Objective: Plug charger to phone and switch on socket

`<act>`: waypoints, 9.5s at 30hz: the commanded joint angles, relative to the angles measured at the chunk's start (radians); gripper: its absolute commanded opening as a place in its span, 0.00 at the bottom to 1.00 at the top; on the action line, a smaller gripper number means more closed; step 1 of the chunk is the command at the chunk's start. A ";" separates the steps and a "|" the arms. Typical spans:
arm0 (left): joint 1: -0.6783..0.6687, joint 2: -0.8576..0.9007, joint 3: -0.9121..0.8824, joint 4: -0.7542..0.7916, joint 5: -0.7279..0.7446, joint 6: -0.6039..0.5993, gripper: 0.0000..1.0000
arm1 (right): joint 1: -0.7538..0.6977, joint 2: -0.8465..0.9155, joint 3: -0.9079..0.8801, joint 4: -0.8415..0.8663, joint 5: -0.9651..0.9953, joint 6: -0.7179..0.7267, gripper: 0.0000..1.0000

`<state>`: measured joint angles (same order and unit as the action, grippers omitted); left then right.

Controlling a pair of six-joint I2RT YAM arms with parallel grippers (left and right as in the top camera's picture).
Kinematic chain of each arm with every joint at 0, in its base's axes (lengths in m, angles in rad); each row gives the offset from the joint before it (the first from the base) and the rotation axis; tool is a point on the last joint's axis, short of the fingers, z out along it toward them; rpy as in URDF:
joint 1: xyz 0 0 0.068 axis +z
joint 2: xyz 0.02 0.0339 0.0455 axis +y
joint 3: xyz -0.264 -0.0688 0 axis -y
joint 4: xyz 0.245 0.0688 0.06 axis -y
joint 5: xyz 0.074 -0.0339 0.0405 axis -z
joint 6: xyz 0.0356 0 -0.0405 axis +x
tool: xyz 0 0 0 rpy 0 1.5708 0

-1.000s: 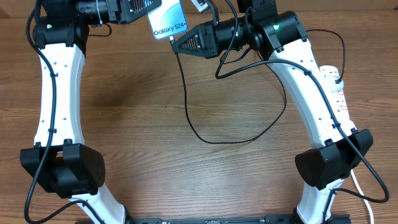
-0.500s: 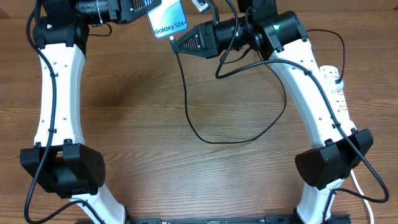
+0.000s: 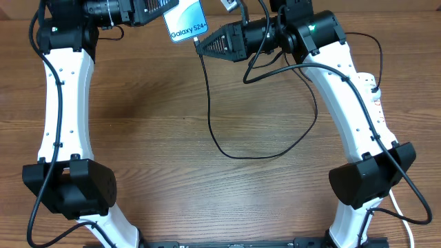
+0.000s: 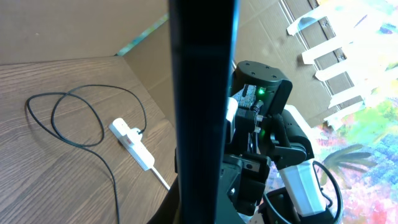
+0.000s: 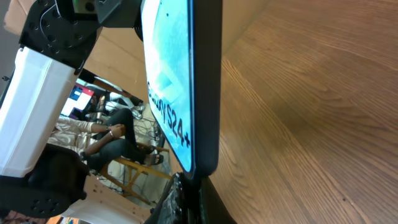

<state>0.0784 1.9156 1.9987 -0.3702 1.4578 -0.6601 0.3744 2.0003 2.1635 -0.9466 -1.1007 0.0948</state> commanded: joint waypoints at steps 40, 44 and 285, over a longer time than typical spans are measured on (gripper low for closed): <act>0.000 -0.006 0.017 0.008 0.028 -0.027 0.04 | 0.013 -0.042 0.005 0.024 -0.057 -0.008 0.04; -0.001 -0.006 0.017 0.008 0.029 -0.027 0.04 | 0.017 -0.042 0.005 0.026 -0.052 -0.008 0.04; -0.183 -0.026 -0.039 -0.650 -1.320 0.432 1.00 | -0.919 0.240 -0.397 -0.179 1.077 0.193 1.00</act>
<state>-0.0982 1.8854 1.9629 -1.0218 0.1482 -0.2108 -0.5602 2.1963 1.7733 -1.1263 -0.0151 0.2806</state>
